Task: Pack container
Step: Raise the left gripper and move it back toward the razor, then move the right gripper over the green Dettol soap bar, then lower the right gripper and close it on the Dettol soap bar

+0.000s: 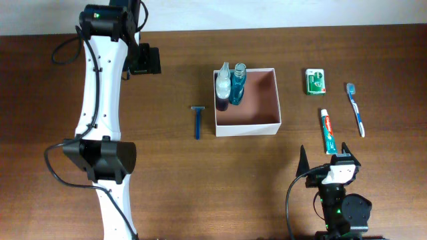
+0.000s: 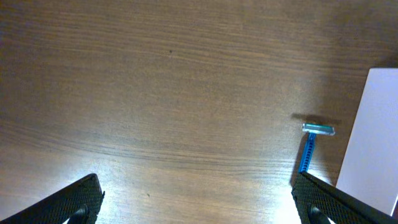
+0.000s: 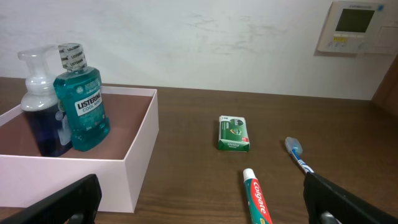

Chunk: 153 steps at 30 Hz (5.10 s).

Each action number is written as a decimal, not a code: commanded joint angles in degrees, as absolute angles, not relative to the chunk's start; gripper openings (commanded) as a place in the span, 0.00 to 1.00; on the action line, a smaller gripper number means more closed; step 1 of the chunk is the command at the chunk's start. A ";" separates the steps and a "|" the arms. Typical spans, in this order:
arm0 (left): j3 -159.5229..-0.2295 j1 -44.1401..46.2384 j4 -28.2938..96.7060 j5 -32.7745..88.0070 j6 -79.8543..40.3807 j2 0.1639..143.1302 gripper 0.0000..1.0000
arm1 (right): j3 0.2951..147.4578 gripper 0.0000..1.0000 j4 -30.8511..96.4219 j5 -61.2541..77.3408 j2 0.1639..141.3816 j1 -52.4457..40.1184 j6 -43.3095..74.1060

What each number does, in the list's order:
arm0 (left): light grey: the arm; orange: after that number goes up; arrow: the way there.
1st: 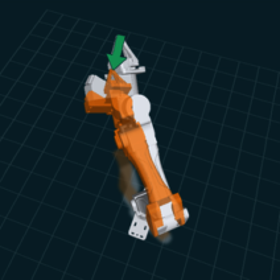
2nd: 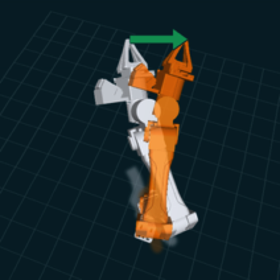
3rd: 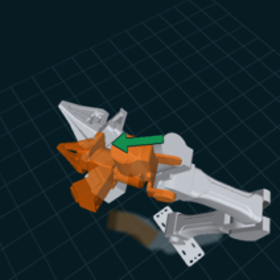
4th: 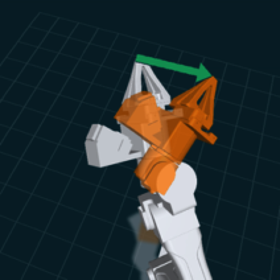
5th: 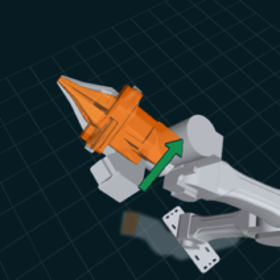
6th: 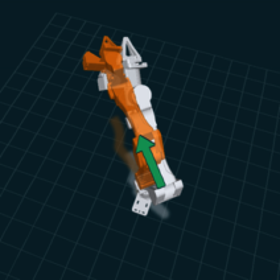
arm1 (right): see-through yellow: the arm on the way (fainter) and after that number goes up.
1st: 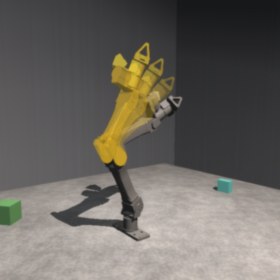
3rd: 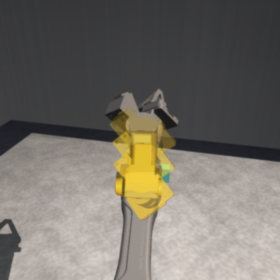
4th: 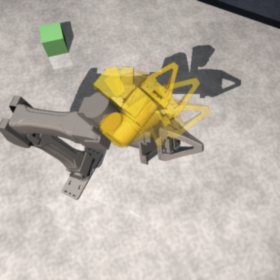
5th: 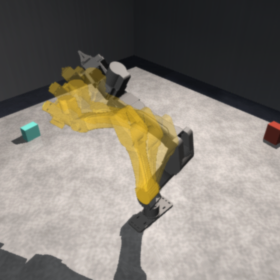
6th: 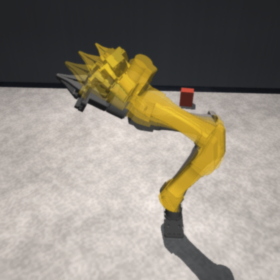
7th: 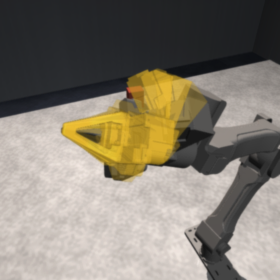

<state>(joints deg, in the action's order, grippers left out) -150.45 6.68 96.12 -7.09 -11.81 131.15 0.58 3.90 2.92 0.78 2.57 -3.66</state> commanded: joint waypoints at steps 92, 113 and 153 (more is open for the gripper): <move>-140.29 6.33 86.70 -8.32 -12.40 131.24 0.99 | 116.11 0.99 68.36 10.33 125.27 11.64 -10.20; -140.29 6.33 85.30 -7.29 -12.38 131.24 1.00 | 125.27 0.99 64.07 4.29 131.81 6.98 -12.19; -140.29 6.33 84.07 -7.29 -12.38 131.24 0.99 | 125.03 0.99 62.06 3.81 142.34 8.64 -11.55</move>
